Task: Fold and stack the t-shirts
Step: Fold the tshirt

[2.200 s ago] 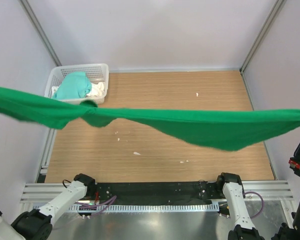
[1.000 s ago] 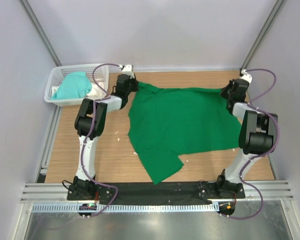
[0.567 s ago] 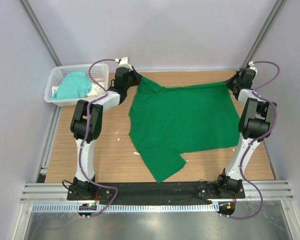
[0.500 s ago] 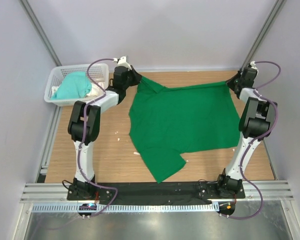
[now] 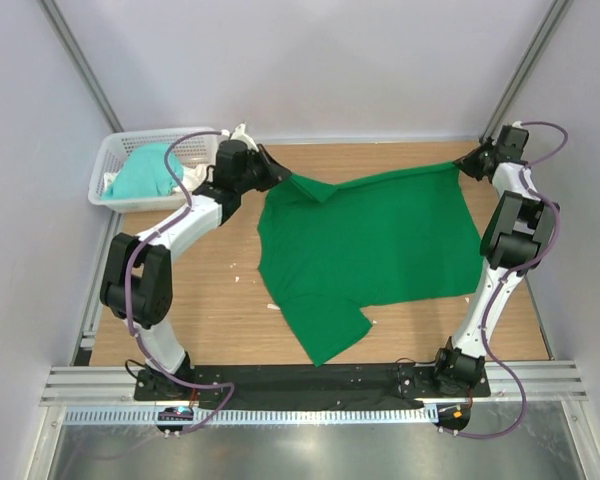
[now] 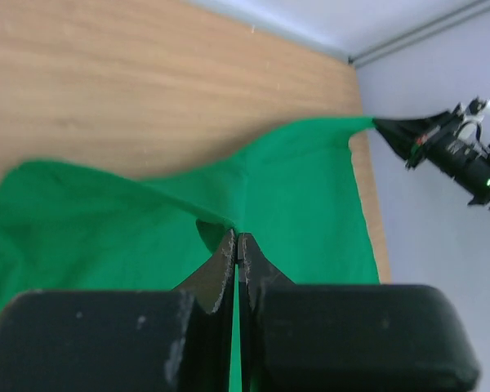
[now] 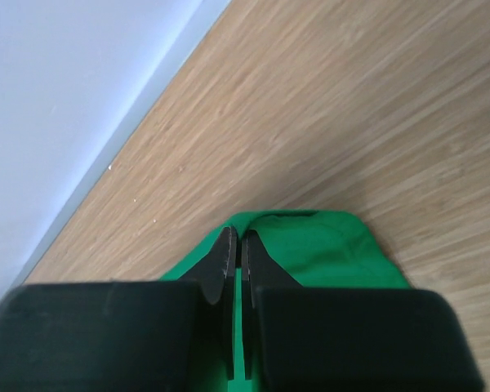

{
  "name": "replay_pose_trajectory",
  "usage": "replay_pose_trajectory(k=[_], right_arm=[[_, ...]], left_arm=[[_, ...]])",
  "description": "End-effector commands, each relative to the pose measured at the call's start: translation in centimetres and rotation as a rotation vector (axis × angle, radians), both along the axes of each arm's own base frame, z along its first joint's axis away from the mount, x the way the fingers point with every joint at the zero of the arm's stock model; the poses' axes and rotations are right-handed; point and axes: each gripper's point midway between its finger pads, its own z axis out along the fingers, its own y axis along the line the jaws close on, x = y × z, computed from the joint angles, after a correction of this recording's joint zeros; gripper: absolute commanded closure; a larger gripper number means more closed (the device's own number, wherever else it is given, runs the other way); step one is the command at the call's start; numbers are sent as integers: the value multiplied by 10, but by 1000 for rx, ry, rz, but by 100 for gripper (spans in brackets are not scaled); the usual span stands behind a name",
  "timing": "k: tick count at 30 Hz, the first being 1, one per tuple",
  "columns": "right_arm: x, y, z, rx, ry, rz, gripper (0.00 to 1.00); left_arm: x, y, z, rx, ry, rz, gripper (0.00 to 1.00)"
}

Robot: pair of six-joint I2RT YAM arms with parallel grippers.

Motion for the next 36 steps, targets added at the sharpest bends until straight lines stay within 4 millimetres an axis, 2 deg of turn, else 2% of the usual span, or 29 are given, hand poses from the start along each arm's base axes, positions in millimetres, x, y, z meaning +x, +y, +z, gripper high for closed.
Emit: replay_pose_trajectory(k=[1, 3, 4, 5, 6, 7, 8, 10, 11, 12, 19, 21, 28, 31, 36], right_arm=[[-3, 3, 27, 20, -1, 17, 99], [-13, 1, 25, 17, 43, 15, 99], [-17, 1, 33, 13, 40, 13, 99], [-24, 3, 28, 24, 64, 11, 99], [-29, 3, 29, 24, 71, 9, 99], [-33, 4, 33, 20, 75, 9, 98], [-42, 5, 26, 26, 114, 3, 99], [-50, 2, 27, 16, 130, -15, 99], [-55, 1, 33, 9, 131, -21, 99], [-58, 0, 34, -4, 138, -21, 99], [-86, -3, 38, -45, 192, -43, 99], [-93, -5, 40, -49, 195, -53, 99], [-119, -6, 25, -58, 291, -65, 99], [-130, -13, 23, -76, 309, -94, 99], [-136, -14, 16, -72, 330, -103, 99]], left_arm=[[-41, -11, 2, -40, 97, -57, 100], [-54, -16, 4, -43, 111, -75, 100], [-61, -16, 3, -38, 126, -77, 100], [-67, -16, 9, -45, 118, -79, 100], [-76, -17, 4, -46, 150, -83, 100], [-81, -16, 2, -45, 164, -86, 100], [-88, -13, 5, -49, 172, -85, 100], [-97, -6, 1, -37, 207, -62, 100], [-100, -3, -1, -31, 219, -55, 100], [-105, -2, 7, -38, 209, -61, 100], [-134, 5, -13, -36, 337, -66, 100], [-139, 8, -15, -32, 347, -65, 100], [-152, 13, -33, 2, 437, -59, 100], [-158, 14, -39, 1, 468, -62, 100], [-165, 18, -51, 17, 502, -52, 100]])
